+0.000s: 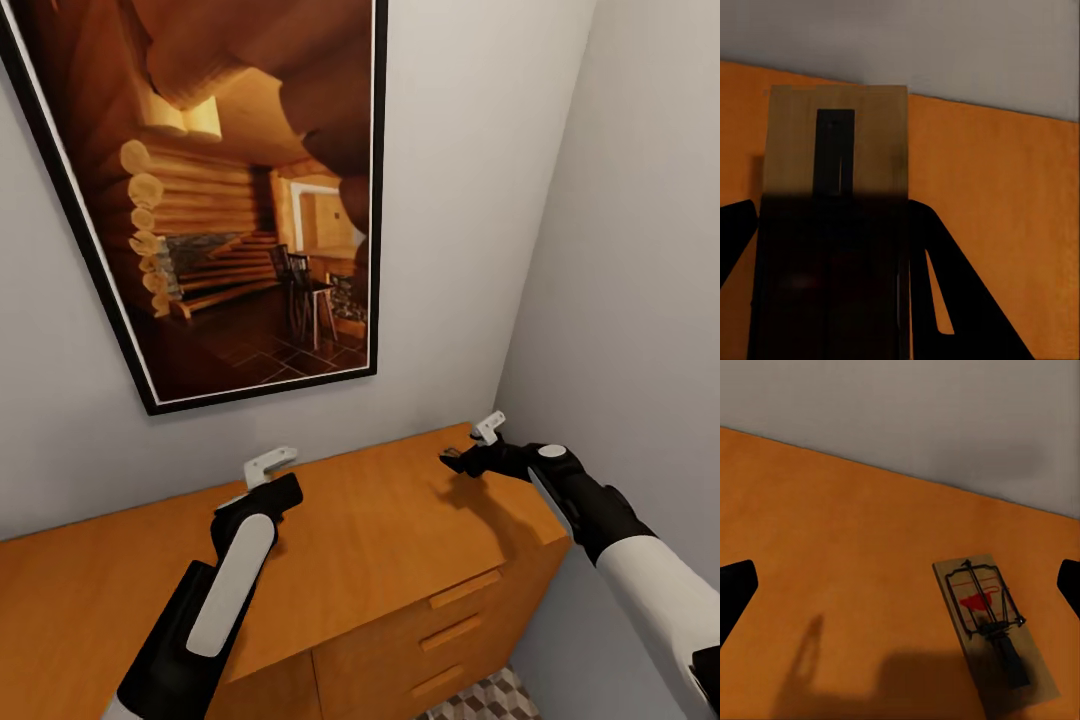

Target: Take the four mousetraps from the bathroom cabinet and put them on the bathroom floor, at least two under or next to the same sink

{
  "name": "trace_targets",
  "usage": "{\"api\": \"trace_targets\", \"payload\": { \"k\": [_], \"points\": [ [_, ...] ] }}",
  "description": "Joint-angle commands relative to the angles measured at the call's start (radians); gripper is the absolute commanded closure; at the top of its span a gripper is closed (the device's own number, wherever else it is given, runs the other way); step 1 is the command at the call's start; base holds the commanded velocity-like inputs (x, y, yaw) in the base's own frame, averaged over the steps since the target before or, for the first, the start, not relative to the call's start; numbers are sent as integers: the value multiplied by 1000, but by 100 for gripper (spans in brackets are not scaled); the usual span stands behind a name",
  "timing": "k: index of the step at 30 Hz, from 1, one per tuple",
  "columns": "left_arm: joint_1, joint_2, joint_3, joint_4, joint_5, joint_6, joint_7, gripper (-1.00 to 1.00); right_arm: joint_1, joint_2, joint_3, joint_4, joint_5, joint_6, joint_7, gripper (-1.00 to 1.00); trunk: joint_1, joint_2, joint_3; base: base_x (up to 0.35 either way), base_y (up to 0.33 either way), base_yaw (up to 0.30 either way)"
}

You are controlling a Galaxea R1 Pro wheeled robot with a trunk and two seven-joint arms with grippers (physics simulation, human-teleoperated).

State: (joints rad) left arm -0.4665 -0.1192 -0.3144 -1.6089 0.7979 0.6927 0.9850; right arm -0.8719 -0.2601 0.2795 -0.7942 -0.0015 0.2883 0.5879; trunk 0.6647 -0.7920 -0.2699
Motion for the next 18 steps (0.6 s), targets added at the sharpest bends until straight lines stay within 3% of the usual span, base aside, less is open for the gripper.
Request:
{"api": "trace_targets", "payload": {
  "k": [1, 11, 18],
  "points": [
    [-10, -1, -3, 0, 30, 7, -43, 100, 0, 0, 0, 2, 0, -1, 0, -100, 0, 0, 0, 9, -1, 0],
    [-52, -2, -35, 0, 128, 34, -290, 100, -3, -1, 0, 6, -3, -2, 1, -100, 0, 0, 0, 2, 0, 0],
    [-50, -6, -62, 0, 151, 34, -330, 100, -12, -2, 0, 19, -3, -4, 2, -100, 0, 0, 0, 12, -15, 0]
  ]
}}
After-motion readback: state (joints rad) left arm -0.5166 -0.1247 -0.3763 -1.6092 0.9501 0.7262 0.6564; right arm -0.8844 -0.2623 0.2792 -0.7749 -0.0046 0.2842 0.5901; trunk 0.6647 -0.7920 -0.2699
